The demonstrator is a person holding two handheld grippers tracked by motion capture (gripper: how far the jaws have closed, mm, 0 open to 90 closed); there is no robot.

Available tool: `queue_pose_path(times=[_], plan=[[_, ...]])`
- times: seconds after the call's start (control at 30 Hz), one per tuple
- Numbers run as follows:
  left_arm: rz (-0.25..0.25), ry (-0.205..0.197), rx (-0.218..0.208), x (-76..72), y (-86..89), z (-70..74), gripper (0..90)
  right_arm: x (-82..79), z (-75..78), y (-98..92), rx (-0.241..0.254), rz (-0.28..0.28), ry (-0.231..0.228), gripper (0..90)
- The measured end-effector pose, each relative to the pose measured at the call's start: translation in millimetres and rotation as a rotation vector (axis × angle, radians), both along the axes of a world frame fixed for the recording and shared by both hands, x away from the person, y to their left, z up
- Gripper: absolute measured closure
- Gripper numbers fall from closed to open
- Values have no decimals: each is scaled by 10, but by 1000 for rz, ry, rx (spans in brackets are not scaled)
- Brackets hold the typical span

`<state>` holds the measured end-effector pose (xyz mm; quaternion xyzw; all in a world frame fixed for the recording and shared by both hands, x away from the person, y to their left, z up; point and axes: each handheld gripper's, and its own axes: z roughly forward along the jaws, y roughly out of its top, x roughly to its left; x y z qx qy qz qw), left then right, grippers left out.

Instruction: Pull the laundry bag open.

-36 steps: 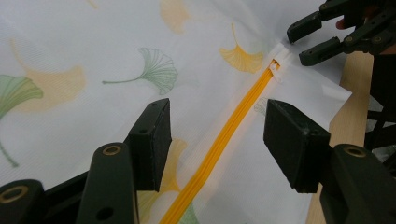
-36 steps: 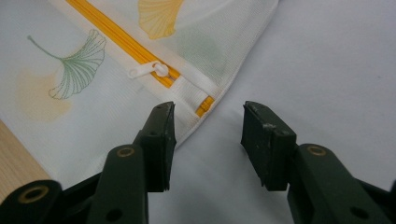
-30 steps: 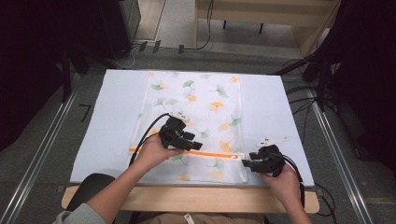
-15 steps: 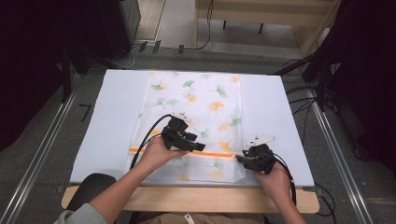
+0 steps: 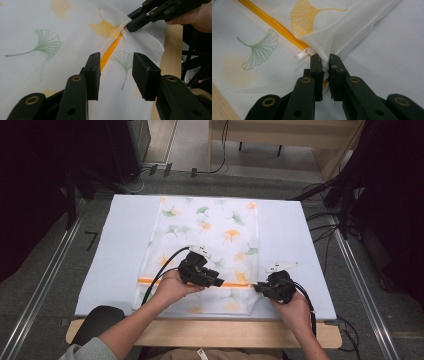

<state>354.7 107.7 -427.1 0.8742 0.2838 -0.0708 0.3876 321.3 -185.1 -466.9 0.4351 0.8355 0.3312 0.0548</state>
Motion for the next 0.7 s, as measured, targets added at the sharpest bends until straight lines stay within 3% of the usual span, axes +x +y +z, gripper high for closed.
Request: queue_pose_path(times=[0.27,0.5,0.63,0.7], plan=[[-1,-7,-33,-42,-79,-31,584,-4,64,-18,32,2,4,850],[-21,-25,-5,-100,-211,-58,607,1,100,-38,49,0,5,850],[-25,-17,-11,-106,-255,-68,646,3,108,-41,51,3,4,850],[-16,14,-24,-98,-301,-99,667,0,118,-42,51,3,3,849]])
